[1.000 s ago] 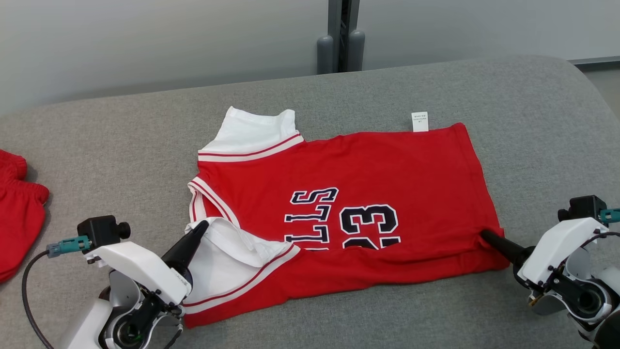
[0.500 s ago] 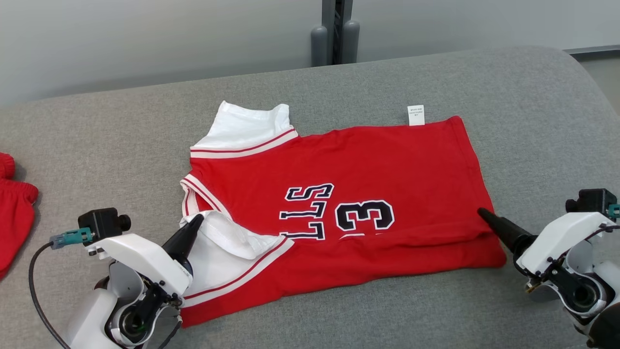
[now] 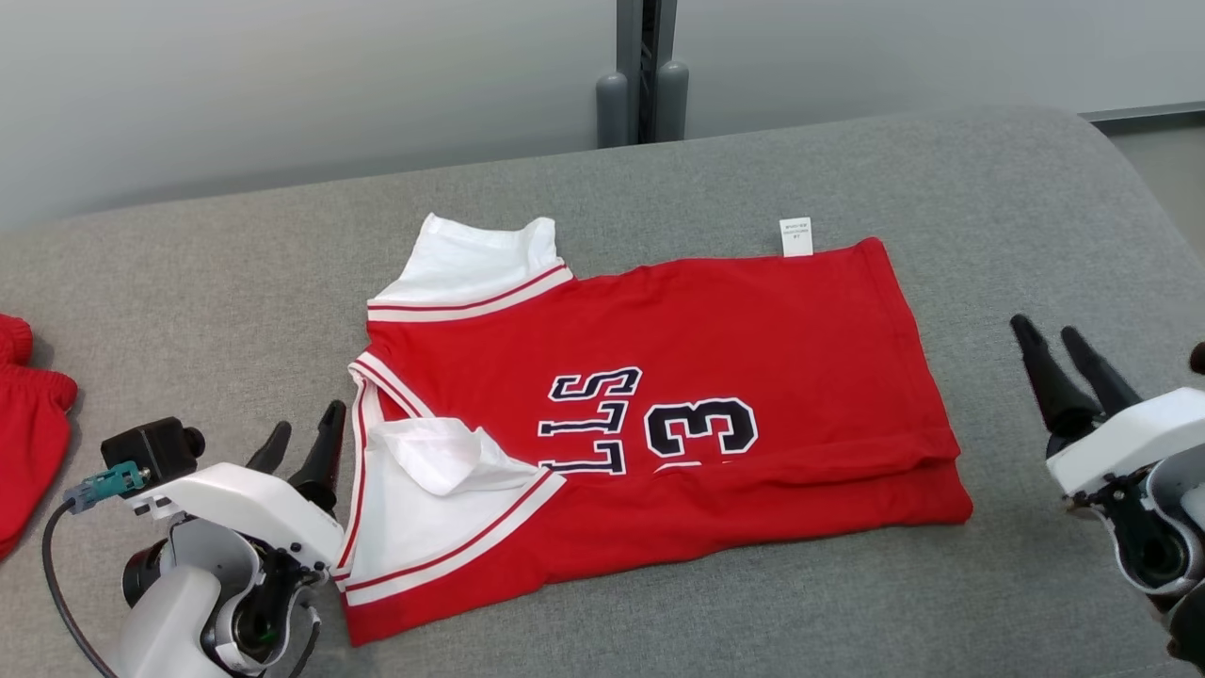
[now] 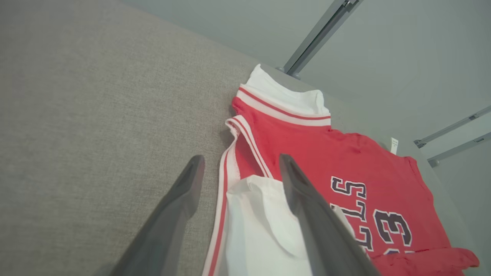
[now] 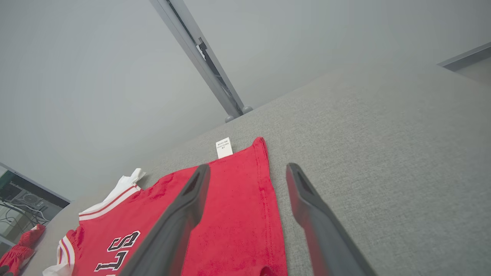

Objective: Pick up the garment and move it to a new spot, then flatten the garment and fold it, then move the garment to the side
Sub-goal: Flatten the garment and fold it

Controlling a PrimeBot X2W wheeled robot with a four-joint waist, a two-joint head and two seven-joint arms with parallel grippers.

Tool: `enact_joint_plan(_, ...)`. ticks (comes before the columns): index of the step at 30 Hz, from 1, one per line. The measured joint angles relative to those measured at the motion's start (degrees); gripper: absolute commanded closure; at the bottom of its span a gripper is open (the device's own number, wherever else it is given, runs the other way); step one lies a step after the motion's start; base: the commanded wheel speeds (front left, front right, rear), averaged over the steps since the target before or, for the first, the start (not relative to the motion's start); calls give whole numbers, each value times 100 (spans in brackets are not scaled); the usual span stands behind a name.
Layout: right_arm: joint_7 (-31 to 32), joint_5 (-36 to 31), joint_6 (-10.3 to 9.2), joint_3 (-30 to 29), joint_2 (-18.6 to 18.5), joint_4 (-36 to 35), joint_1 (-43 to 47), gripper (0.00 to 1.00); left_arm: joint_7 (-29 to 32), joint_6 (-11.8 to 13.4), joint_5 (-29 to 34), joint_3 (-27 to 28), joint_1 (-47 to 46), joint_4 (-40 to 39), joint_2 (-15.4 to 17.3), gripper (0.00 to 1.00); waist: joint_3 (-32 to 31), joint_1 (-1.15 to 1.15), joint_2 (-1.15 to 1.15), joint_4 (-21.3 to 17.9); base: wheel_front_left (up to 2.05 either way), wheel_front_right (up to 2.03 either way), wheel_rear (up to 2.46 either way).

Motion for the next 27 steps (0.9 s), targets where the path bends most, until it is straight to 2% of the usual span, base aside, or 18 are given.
enact_joint_plan(4,-25,-964,0,-1251,197,-365,290,0,-733,27,111,172,47,-241,-163,0,-119,0,0,-26,0,0,0)
enact_joint_plan(9,-33,-2770,0,-2547,738,-1136,1294,0,-1282,-12,57,448,403,-461,-509,0,-265,0,0,-10,0,0,0)
enact_joint_plan(12,-34,-3742,0,-3066,1146,-1630,1792,0,-1378,123,481,515,604,-413,-570,0,-326,0,0,11,0,0,0)
enact_joint_plan(14,-34,-4473,0,-3506,1718,-2104,2340,0,-1401,398,1296,580,915,-334,-786,0,-369,0,0,39,0,0,0)
enact_joint_plan(17,-34,-4687,0,-3669,2020,-2265,2588,0,-1401,399,1745,524,1171,-244,-989,0,-378,0,0,40,0,0,0)
enact_joint_plan(22,-34,-4735,0,-3752,2202,-2291,2752,0,-1401,264,1903,514,1391,-47,-1262,0,-385,0,0,37,0,0,0)
enact_joint_plan(25,-34,-4769,0,-3760,2236,-2302,2780,0,-1402,383,2139,543,1435,199,-1292,0,-388,0,0,14,0,0,0)
enact_joint_plan(27,-34,-4775,0,-3761,2243,-2301,2785,0,-1402,559,2305,590,1435,443,-1377,0,-392,0,0,-18,0,0,0)
